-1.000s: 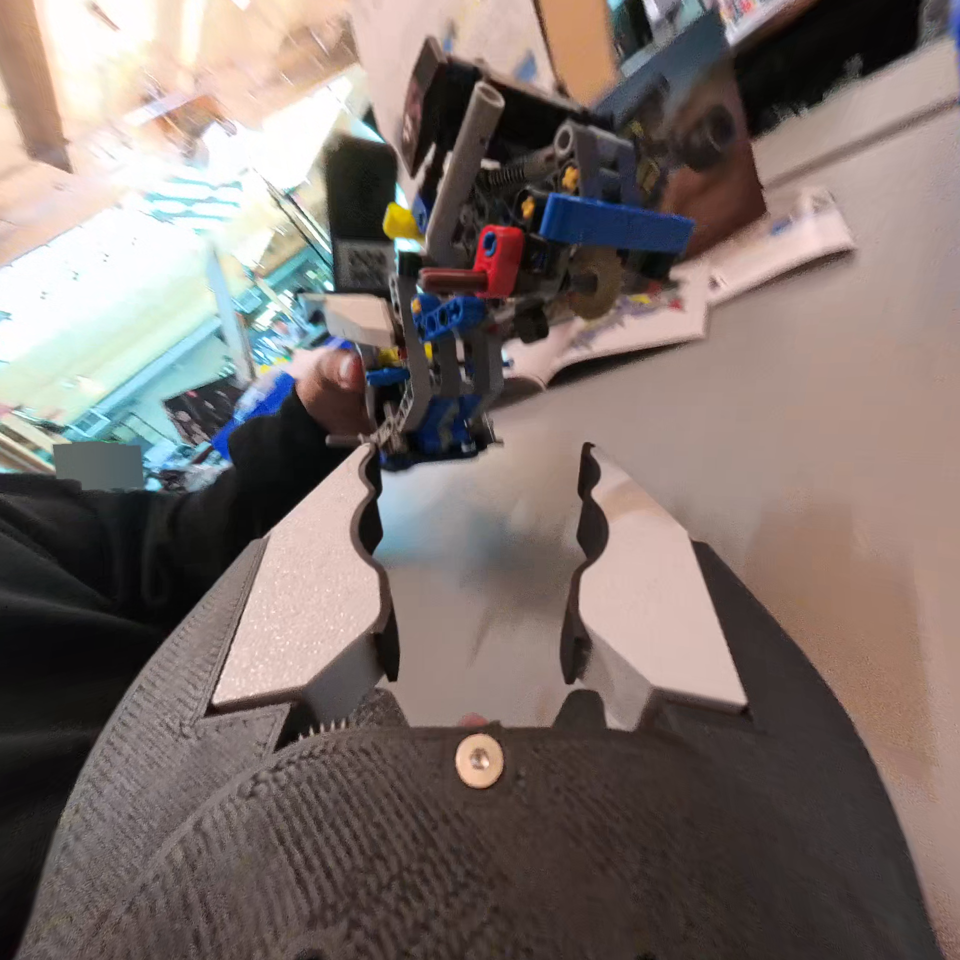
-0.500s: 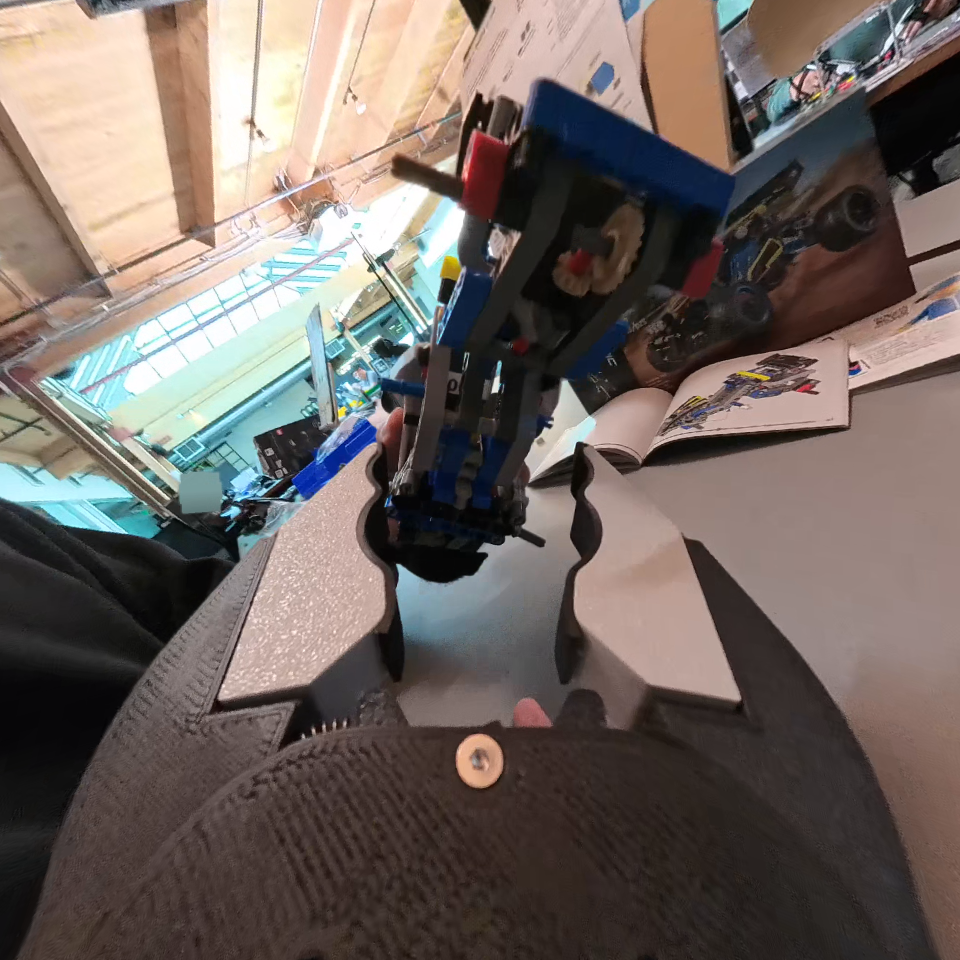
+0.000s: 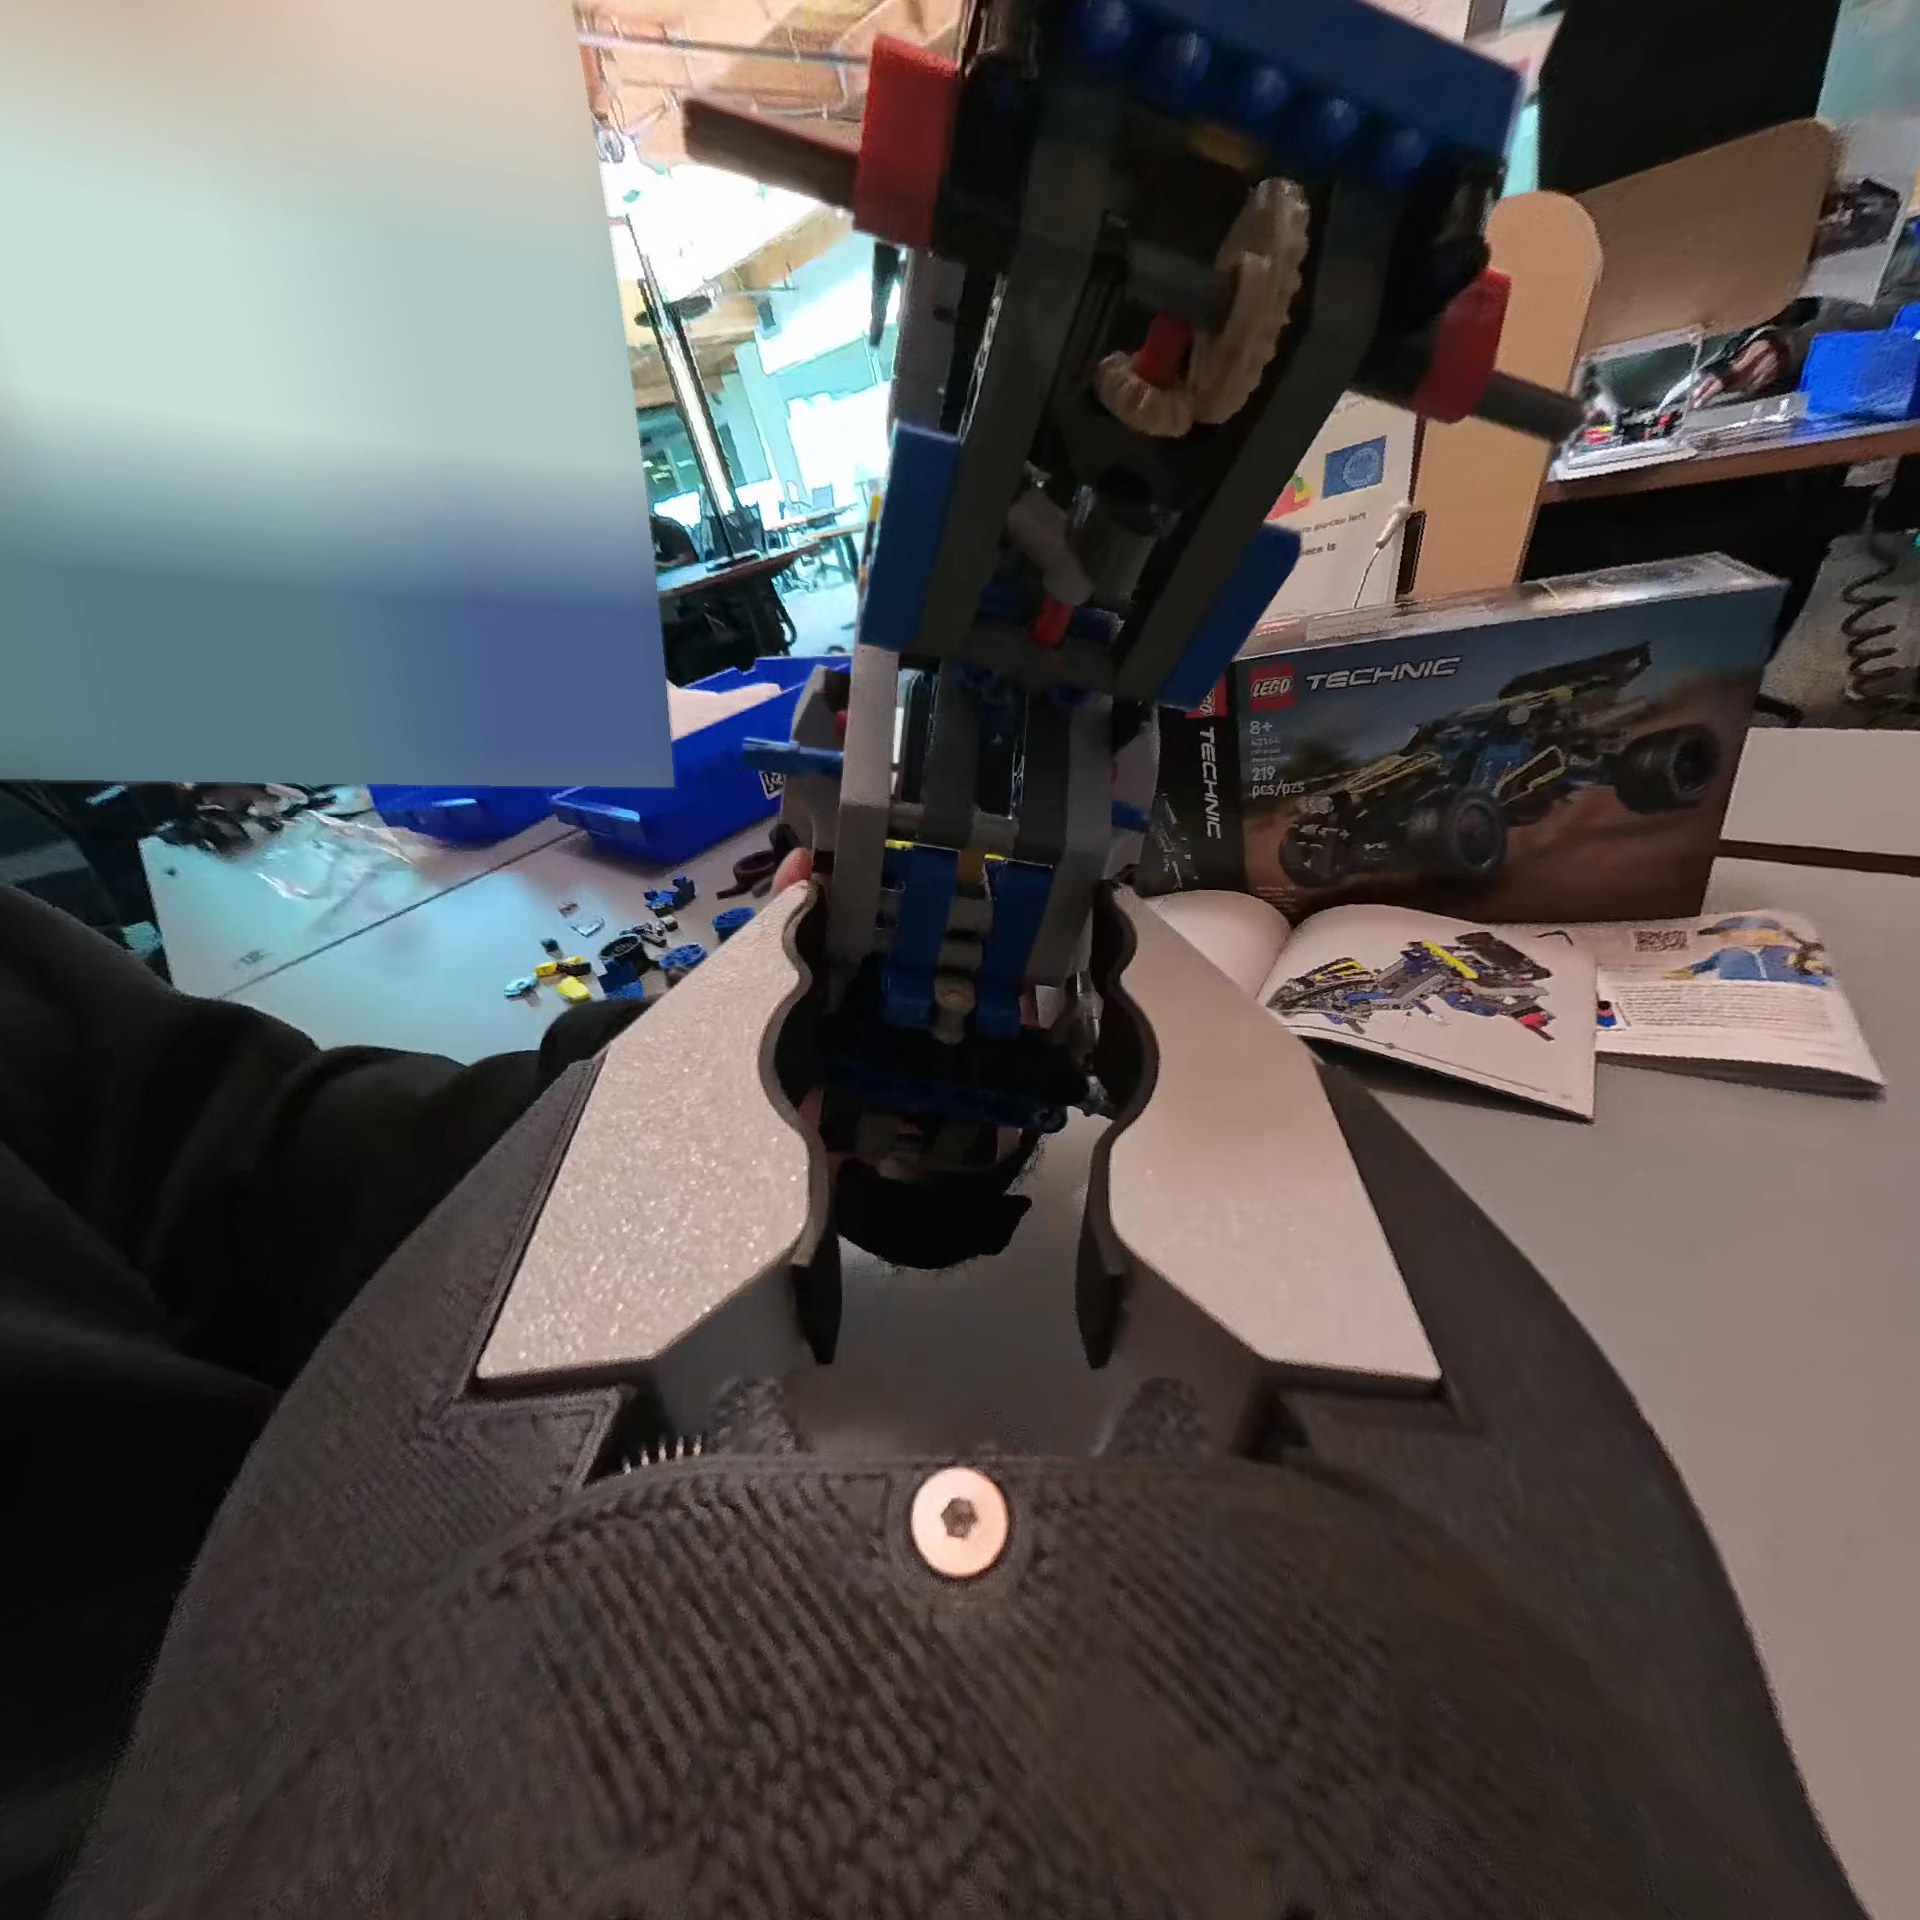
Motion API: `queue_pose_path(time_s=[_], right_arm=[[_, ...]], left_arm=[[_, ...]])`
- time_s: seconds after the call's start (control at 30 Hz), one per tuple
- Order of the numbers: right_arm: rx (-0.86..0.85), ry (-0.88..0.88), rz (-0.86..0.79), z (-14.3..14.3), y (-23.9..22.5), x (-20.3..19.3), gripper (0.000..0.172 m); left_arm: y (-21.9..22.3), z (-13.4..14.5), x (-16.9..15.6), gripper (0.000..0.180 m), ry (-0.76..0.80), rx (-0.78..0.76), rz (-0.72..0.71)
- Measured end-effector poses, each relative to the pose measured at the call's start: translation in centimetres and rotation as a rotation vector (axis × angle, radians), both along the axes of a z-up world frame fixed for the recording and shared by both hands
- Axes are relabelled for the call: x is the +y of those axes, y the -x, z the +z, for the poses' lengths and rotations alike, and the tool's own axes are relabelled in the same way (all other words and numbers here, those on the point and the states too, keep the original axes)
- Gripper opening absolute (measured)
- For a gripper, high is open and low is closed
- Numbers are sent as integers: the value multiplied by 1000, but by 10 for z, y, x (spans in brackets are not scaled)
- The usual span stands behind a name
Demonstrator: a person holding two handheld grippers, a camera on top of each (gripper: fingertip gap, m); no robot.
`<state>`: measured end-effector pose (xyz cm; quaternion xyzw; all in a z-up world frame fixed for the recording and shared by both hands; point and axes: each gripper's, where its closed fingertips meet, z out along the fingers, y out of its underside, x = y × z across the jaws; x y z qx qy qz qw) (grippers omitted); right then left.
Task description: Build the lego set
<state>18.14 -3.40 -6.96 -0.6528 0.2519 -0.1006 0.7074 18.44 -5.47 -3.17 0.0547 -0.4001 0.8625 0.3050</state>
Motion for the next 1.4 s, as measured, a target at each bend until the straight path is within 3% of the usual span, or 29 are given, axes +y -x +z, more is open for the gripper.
queue_pose_path(time_s=[0.5, 1.0, 1.07, 1.4], right_arm=[[-136, 148, -73, 11, 10, 17, 48], [-116, 99, 59, 3, 8, -3, 46], [-81, -9, 109, 14, 11, -12, 48], [44, -78, 220, 6, 11, -15, 53]], left_arm=[[20, 16, 20, 45, 189, -149, 12], [19, -2, -1, 44, -126, -332, 169], [15, -4, -2, 45, -171, -305, 155], [15, -6, -9, 45, -172, -198, 63]])
